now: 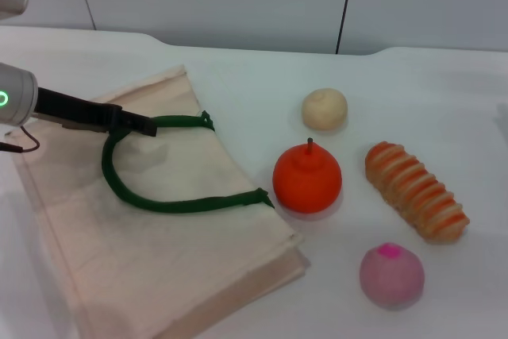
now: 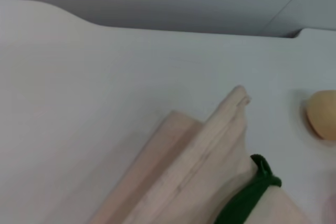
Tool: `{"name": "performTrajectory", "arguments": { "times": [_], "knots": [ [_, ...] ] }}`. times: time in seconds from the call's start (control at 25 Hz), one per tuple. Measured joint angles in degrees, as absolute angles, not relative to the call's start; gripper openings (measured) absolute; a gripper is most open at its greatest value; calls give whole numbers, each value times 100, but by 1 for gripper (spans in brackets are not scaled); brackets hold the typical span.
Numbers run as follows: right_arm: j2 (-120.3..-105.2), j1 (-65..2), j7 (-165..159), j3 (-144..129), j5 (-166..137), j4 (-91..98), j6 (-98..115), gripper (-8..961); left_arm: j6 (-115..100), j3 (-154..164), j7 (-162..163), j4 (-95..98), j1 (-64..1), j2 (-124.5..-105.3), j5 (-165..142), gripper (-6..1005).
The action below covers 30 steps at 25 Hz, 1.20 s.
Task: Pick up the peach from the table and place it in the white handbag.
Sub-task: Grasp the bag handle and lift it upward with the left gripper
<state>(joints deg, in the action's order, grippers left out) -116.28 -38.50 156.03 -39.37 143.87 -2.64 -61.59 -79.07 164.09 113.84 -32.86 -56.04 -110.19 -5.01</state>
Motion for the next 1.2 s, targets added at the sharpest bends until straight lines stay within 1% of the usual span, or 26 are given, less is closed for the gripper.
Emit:
{"name": "performTrajectory", "arguments": {
  "times": [0.12,0.56,0.76,0.88,1.0,1.2],
  "knots": [
    [-11628,-3850,15602,-3937,14388,-263,-6161,850,-7915,16409,11396,-3281,-5600,-11019,-537,771],
    [-11628,-3845,15600,-3937,14388,-263,-6140,845,-7905,16409,11398,-3278,-5589,-11002,-518,529],
    [-11628,-3823,15600,-3937,14388,-264,-6136,842,-7904,16409,11296,-3325,-5559,-11042,-301,293],
    [-11628,-3811,15600,-3938,14388,-263,-6134,841,-7969,16405,11113,-3336,-5477,-11040,27,134],
    [-11628,-3801,15600,-3937,14387,-263,-6134,839,-8222,16401,10678,-3339,-5325,-11016,626,132],
    [-11628,-3796,15600,-3937,14388,-263,-6134,837,-9383,16402,9414,-3349,-4889,-10899,2217,133]
  ]
}}
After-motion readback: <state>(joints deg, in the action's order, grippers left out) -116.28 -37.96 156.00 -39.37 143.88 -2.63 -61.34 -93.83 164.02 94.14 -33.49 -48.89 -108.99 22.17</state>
